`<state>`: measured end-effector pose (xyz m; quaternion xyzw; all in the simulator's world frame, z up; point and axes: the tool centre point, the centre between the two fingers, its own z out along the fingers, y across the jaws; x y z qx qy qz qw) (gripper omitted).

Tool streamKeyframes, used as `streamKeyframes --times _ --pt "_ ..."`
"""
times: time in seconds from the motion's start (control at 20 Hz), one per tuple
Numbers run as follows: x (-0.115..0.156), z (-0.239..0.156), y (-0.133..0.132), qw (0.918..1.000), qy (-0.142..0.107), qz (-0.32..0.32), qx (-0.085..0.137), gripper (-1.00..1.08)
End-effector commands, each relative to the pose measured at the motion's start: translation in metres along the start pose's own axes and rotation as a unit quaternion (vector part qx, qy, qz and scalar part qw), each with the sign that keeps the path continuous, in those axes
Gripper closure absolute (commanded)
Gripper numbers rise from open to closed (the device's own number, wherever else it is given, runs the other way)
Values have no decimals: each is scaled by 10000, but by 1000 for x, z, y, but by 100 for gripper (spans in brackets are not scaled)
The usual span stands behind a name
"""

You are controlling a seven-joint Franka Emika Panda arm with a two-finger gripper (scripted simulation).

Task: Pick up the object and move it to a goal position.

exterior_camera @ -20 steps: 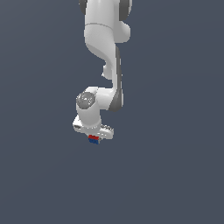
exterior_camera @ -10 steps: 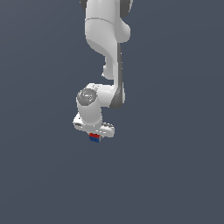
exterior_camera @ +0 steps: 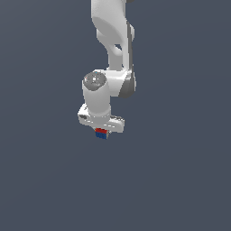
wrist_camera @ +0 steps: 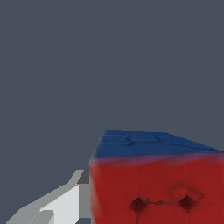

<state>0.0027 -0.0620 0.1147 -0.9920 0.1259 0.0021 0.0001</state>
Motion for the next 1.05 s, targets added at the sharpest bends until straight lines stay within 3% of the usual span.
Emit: streamKeyframes --times 0.0,0.55,1.0 --pt "-6 -27 -8 10000 15 -2 3 108" --pt "-28 -122 -38 10000 22 0 -3 108" --pt "-32 -148 -47 10000 22 0 -3 108"
